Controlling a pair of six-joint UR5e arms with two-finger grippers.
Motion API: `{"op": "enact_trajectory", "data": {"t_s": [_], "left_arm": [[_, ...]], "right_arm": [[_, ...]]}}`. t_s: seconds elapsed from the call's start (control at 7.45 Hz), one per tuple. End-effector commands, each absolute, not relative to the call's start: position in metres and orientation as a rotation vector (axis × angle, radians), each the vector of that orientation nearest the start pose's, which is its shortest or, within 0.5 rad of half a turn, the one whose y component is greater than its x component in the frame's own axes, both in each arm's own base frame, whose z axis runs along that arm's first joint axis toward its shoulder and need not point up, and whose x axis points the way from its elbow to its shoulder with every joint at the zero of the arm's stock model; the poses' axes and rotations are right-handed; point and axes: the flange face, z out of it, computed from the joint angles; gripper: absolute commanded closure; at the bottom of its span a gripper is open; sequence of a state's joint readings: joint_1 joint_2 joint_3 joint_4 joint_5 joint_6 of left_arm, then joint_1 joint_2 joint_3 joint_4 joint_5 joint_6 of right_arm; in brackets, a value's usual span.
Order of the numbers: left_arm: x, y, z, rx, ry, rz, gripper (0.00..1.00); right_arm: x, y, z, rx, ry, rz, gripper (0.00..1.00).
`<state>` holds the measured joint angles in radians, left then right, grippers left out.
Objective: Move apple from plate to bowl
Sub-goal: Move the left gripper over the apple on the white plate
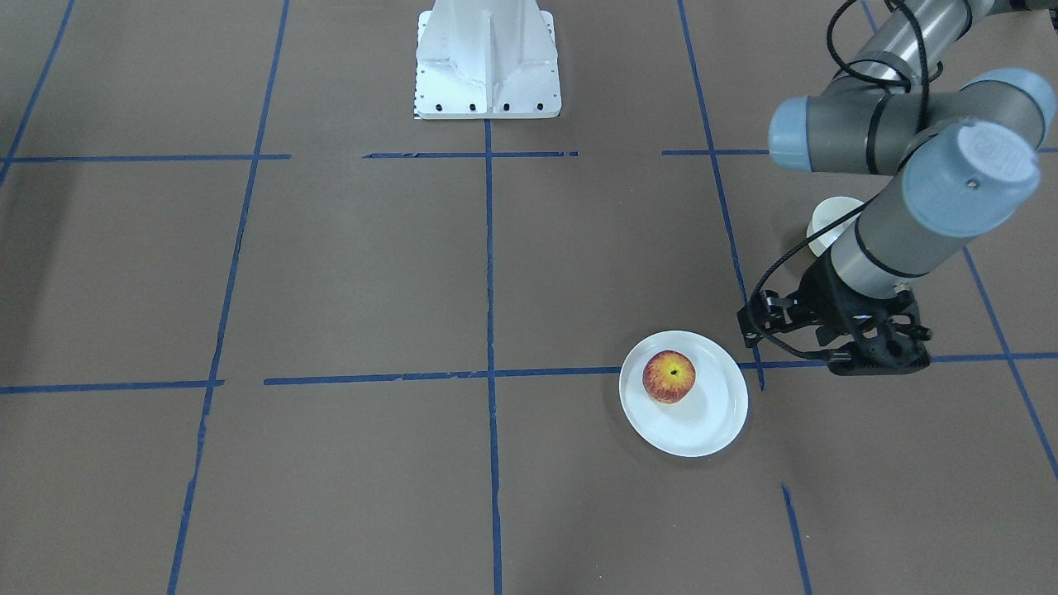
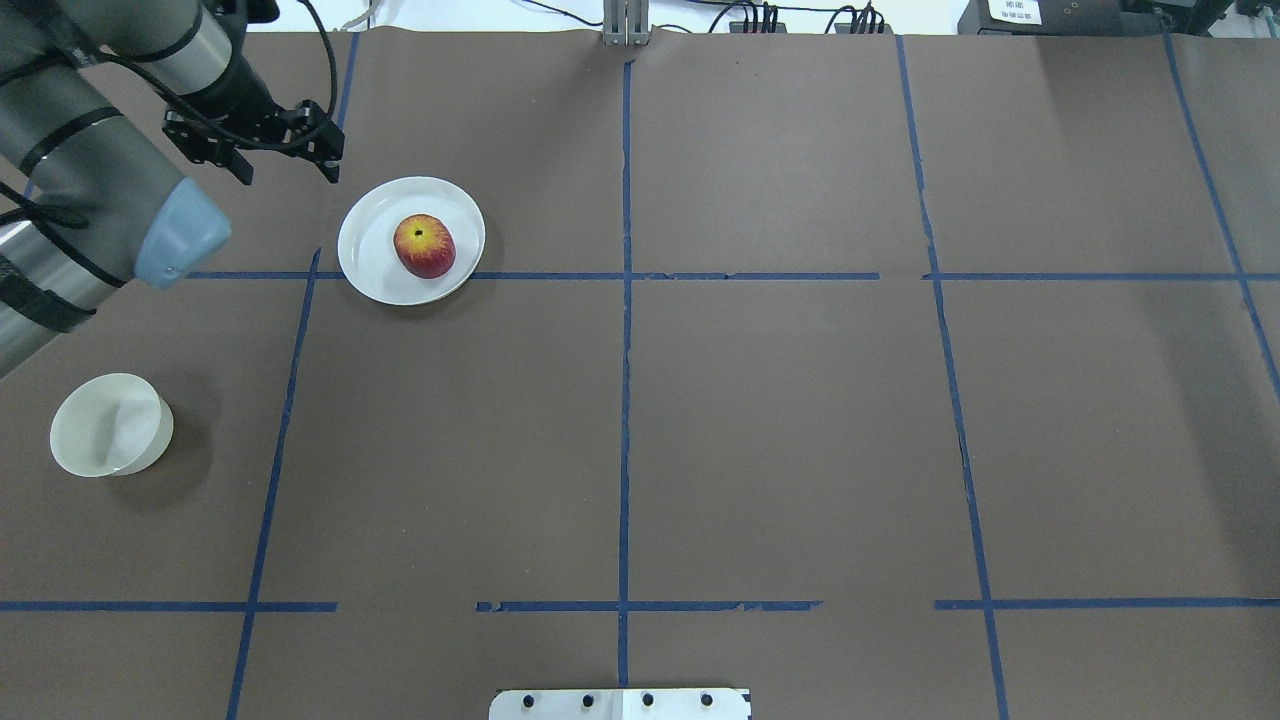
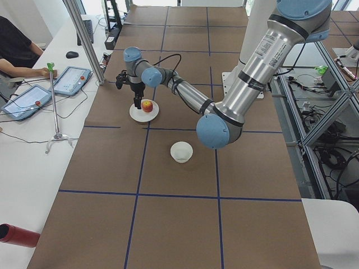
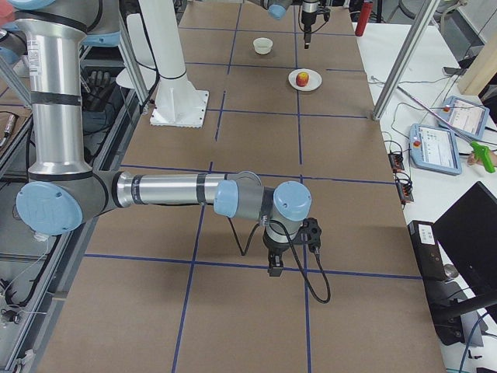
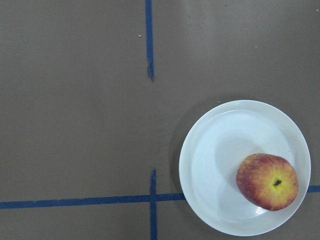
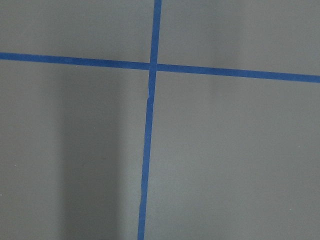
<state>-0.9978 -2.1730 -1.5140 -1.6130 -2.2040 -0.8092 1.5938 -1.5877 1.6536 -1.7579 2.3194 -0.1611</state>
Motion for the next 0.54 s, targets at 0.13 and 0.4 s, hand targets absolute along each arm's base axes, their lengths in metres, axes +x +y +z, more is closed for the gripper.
{"op": "enact_trajectory", "data": {"t_s": [0.13, 0.4], "left_arm": [[0.410, -0.631, 0.309, -0.020, 0.840, -0.097, 0.00], [0.435, -0.642, 0.320, 0.008, 0.823, -0.132, 0.00]], "right_arm": [[0.076, -0.473, 0.646, -0.046, -0.755, -0.086, 0.00], [0.076, -0.473, 0.646, -0.046, -0.755, -0.086, 0.00]]}}
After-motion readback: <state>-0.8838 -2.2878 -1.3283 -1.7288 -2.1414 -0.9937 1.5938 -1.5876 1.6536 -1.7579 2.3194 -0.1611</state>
